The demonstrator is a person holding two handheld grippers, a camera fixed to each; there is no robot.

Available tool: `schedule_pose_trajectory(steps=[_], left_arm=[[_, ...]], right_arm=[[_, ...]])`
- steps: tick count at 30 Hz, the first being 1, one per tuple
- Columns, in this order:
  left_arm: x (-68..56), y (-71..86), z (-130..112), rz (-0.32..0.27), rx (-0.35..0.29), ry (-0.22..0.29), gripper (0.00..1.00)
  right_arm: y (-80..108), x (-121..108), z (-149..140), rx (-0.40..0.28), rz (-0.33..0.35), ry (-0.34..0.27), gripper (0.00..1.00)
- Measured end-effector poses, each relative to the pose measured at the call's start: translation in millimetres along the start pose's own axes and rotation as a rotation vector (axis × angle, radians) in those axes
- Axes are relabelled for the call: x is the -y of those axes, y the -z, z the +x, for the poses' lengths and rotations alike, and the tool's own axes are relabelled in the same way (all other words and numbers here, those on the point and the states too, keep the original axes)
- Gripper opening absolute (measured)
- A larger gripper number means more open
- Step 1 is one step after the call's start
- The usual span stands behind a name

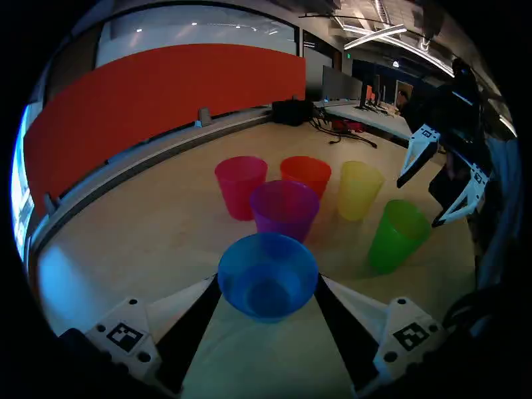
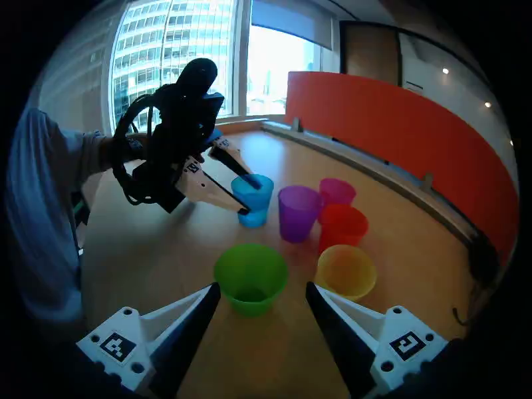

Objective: Pour water

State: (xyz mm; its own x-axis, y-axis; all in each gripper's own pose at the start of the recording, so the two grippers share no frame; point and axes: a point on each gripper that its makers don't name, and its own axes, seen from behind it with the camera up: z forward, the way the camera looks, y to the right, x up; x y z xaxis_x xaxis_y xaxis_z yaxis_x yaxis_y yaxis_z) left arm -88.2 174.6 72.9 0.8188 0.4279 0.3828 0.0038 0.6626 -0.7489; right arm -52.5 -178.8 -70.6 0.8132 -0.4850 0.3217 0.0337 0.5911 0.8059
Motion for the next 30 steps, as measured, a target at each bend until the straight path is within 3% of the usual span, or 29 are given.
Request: schedule_pose_trajectory(steps=[4, 10, 30], left_arm=[[0.5, -1.5, -0.3, 0.004, 0.003, -0.003, 0.97], [0.6, -0.5, 1.5, 0.007, -0.005, -0.008, 0.87], [7.5, 9.0, 7.9, 0.033, -0.034, -0.012, 0.86]], right_arm=[[-0.6, -0.5, 0.5, -0.001, 0.0, 0.0, 1.0], [-1.3, -0.5, 0.4, 0.0, 0.002, 0.001, 1.0], [-8.8, 3.8, -6.4, 0.017, 0.011, 0.016, 1.0]])
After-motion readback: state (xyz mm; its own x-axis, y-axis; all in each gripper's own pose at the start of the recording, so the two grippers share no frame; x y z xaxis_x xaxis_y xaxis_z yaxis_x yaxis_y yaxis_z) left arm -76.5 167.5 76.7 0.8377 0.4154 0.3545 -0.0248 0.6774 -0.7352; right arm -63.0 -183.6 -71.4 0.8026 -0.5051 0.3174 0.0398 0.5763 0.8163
